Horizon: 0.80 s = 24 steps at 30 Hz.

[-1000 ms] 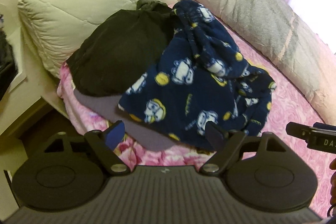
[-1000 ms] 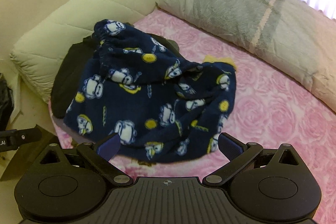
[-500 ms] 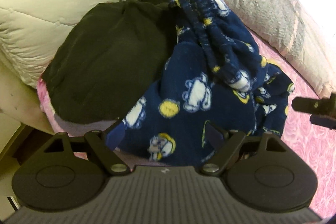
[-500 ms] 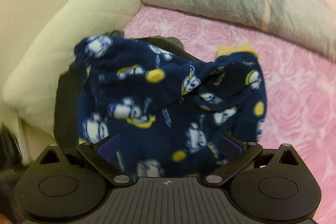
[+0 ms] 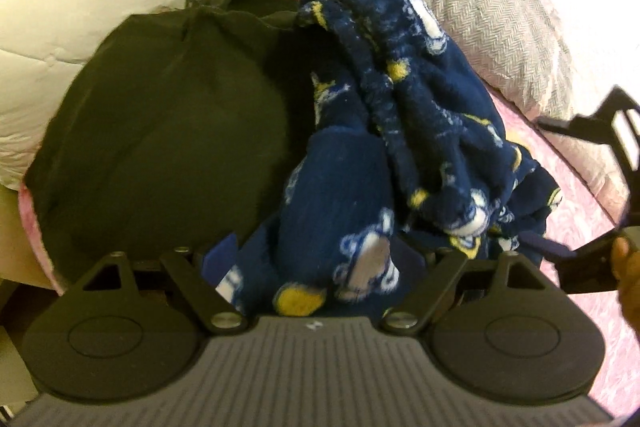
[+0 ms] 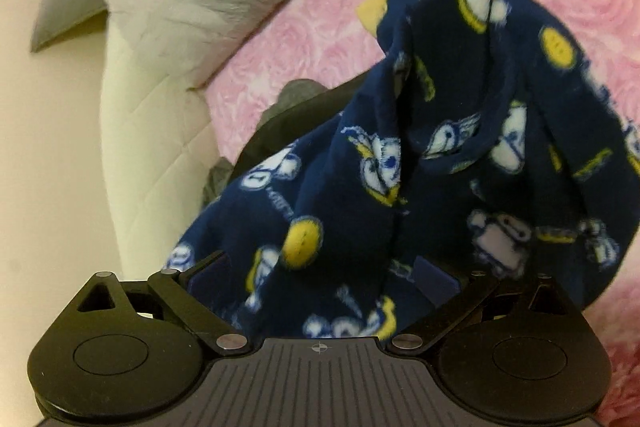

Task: Fold clothes
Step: 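Reach both grippers into the navy pajama pile and close on the fabric, then lift the pajamas with both grippers and drop them spread on the bed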

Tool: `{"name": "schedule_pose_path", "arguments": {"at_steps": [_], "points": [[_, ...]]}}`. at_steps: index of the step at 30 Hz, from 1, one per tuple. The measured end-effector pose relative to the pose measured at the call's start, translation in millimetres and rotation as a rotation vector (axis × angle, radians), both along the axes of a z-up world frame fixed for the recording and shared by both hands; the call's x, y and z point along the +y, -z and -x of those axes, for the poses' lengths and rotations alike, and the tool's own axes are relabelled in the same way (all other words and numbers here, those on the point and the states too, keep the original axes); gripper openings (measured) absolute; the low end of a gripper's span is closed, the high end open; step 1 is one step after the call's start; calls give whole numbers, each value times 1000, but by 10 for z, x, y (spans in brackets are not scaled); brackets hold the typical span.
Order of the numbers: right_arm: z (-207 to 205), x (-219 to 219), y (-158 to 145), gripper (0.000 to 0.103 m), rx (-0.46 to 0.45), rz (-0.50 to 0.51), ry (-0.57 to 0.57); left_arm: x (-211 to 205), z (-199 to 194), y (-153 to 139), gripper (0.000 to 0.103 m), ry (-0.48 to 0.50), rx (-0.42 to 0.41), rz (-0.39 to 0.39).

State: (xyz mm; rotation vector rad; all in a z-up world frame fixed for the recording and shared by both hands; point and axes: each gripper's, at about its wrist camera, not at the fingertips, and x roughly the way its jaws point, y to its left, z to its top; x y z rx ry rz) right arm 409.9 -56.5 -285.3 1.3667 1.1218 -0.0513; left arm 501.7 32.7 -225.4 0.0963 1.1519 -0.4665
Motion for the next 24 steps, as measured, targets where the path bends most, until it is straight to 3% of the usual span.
{"name": "schedule_pose_path", "arguments": {"at_steps": [2, 4, 6, 7, 8, 13, 18, 24], "points": [[-76, 41, 74, 76, 20, -7, -26, -23, -34, 49, 69, -6, 20, 10], [-144, 80, 142, 44, 39, -16, -50, -43, -55, 91, 51, 3, 38, 25], [-142, 87, 140, 19, 22, -29, -68, -67, -26, 80, 26, 31, 35, 40], [-116, 73, 99, 10, -3, -24, -80, -77, 2, 55, 22, 45, 25, 42], [-90, 59, 58, 8, -28, -18, -93, -85, 33, 26, 16, 57, 13, 43], [159, -239, -365, 6, -191, -5, -61, -100, 280, -241, 12, 116, -51, 54], [564, -776, -1005, 5, -410, 19, -24, -204, 644, -659, 8, 191, -141, 79], [1384, -1549, -1694, 5, -584, 40, 147, -516, 1212, -1301, 7, 322, -303, 139]]}}
